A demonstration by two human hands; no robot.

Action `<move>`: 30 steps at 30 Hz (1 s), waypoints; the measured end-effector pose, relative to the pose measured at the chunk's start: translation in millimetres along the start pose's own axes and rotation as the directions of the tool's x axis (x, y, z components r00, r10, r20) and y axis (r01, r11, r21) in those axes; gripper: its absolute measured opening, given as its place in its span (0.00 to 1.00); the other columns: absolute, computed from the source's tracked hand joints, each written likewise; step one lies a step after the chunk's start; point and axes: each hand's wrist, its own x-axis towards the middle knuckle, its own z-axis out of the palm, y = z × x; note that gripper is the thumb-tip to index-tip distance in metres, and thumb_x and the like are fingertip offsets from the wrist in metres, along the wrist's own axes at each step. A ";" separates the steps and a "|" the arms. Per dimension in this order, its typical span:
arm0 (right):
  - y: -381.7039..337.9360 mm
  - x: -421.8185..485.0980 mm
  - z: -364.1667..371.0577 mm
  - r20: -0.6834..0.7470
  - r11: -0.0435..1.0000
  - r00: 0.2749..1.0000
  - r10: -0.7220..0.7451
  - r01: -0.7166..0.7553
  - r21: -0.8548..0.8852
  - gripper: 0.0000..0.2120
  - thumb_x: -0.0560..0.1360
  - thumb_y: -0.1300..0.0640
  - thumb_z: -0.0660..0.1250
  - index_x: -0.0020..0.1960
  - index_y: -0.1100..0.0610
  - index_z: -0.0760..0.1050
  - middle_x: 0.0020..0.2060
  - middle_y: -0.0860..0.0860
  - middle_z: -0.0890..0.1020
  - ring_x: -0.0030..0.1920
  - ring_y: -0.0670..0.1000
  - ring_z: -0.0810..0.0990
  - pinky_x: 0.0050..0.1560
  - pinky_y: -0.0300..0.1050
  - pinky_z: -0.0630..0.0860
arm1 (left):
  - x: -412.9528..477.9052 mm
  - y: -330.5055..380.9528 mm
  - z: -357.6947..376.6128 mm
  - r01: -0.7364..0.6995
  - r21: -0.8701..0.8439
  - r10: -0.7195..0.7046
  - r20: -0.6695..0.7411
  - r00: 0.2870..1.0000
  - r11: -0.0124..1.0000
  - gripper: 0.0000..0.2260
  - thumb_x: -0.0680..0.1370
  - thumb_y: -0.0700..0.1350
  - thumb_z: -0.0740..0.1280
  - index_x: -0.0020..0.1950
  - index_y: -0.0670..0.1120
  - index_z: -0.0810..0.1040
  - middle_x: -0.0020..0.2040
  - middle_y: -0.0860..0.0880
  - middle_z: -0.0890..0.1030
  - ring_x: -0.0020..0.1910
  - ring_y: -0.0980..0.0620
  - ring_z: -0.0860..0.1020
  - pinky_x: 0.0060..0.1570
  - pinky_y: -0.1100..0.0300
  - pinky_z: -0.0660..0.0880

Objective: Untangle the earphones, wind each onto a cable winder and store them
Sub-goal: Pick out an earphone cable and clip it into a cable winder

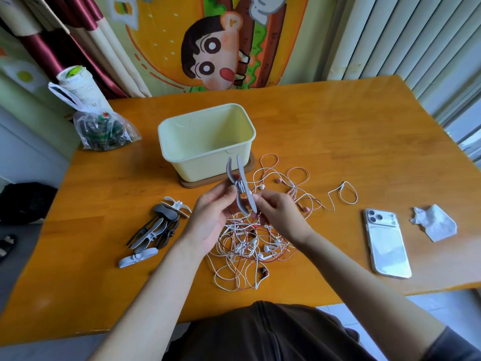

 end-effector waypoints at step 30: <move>-20.4 6.5 -38.8 -0.015 0.867 0.987 -0.160 0.133 -0.479 0.11 0.75 0.47 0.67 0.40 0.52 0.82 0.29 0.48 0.79 0.30 0.48 0.74 0.31 0.44 0.68 | 4.4 -31.0 -23.0 -0.186 0.732 0.173 0.095 0.980 0.655 0.15 0.77 0.36 0.66 0.62 0.48 0.78 0.50 0.57 0.78 0.54 0.63 0.75 0.57 0.71 0.67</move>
